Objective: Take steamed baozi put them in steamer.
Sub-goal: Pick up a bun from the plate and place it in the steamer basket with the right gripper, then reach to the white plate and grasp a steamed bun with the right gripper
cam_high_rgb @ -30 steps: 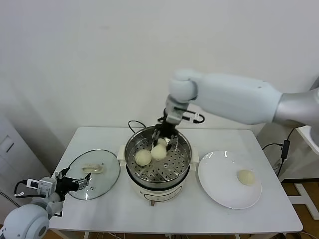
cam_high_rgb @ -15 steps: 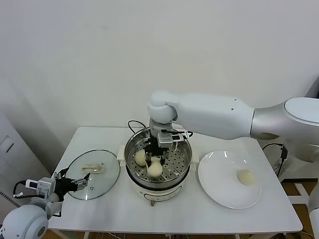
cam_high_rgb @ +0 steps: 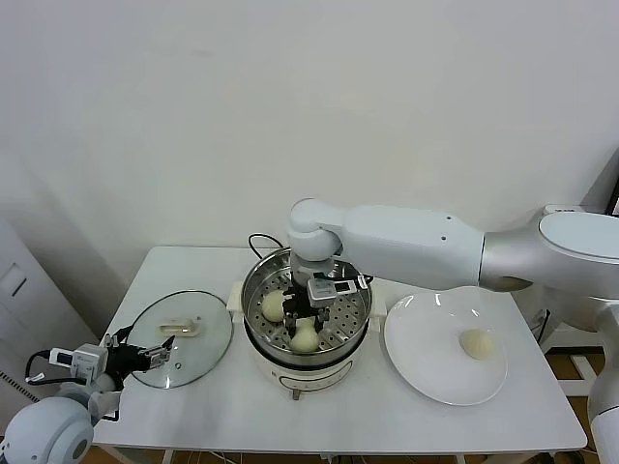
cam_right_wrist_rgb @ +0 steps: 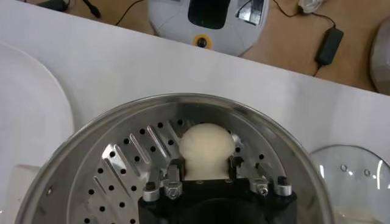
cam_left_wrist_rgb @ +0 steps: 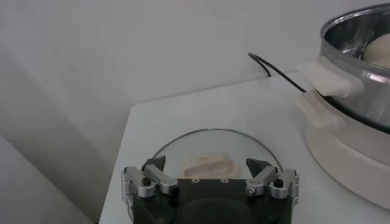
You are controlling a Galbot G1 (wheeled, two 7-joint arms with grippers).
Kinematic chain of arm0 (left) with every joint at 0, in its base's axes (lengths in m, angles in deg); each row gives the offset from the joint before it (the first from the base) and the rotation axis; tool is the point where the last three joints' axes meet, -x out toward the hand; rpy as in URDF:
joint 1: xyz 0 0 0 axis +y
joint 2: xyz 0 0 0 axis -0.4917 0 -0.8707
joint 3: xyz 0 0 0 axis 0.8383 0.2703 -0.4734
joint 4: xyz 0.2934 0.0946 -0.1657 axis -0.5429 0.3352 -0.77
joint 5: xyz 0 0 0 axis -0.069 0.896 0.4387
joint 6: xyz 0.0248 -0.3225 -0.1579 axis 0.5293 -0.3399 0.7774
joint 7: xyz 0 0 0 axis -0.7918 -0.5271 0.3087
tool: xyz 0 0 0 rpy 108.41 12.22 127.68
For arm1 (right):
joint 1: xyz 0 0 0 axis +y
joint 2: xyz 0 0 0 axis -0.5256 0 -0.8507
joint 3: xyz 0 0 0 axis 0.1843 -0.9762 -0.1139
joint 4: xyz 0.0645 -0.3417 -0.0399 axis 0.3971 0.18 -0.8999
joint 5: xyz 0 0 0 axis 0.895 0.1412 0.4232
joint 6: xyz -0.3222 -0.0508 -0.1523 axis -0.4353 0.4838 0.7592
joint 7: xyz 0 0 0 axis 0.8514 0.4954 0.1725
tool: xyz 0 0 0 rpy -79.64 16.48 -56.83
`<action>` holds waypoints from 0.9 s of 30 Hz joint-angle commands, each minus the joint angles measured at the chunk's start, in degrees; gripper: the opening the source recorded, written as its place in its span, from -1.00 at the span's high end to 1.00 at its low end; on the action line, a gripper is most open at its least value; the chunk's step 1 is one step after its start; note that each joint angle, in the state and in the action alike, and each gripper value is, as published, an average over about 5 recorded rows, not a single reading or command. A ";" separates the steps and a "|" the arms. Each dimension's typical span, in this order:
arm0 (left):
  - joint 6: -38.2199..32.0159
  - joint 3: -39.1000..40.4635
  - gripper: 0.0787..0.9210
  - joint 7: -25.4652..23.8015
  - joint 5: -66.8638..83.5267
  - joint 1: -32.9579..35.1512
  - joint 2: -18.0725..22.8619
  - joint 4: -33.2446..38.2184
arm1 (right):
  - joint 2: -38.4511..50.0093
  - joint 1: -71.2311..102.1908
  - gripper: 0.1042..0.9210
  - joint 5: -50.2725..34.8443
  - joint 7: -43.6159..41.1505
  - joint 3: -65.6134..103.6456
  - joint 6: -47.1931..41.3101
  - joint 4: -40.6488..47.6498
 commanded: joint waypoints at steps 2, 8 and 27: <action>0.12 0.02 -0.77 -0.04 0.06 -0.10 -0.02 0.31 | 0.16 0.91 -0.26 2.13 0.18 0.60 -0.58 -0.13; 0.08 0.00 -0.77 -0.05 0.09 -0.41 -0.12 -0.12 | 1.75 -1.14 -0.66 0.93 0.05 3.33 -2.04 1.80; -0.43 -1.03 -0.77 -0.16 0.31 0.51 -0.18 -0.16 | 19.46 -16.70 -0.76 -25.01 -6.05 -5.82 -24.77 22.08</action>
